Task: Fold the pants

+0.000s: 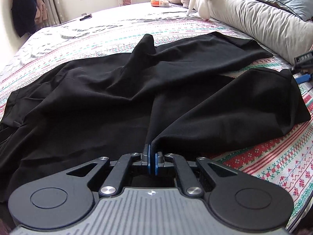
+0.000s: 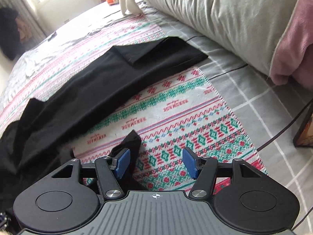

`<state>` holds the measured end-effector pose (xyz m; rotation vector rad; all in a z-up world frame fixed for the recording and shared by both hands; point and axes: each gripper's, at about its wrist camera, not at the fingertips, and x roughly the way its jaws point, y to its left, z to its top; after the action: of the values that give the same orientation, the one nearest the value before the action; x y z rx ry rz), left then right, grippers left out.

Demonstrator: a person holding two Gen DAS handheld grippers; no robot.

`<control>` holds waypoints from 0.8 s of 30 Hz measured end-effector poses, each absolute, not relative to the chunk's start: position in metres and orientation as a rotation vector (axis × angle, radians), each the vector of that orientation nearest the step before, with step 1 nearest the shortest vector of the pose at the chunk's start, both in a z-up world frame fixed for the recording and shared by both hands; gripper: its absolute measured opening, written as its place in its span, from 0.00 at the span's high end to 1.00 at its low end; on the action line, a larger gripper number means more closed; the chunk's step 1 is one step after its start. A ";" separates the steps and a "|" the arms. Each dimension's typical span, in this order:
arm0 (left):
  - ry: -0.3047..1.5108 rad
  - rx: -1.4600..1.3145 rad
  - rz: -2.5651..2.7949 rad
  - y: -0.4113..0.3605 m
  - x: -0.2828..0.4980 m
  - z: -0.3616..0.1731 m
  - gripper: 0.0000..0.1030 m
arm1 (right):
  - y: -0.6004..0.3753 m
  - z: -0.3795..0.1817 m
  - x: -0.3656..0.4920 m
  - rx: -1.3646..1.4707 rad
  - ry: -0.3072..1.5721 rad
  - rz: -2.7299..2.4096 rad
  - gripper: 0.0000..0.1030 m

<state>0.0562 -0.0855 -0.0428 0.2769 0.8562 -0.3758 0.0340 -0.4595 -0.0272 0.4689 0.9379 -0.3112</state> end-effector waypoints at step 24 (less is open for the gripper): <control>0.869 0.314 -0.373 -0.093 0.058 -0.052 0.70 | -0.432 -0.047 0.049 0.355 1.044 -0.223 0.90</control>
<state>0.0582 -0.0926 -0.0517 0.3138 0.8688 -0.3729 0.0493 -0.4321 -0.0465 0.3555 1.0438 -0.2226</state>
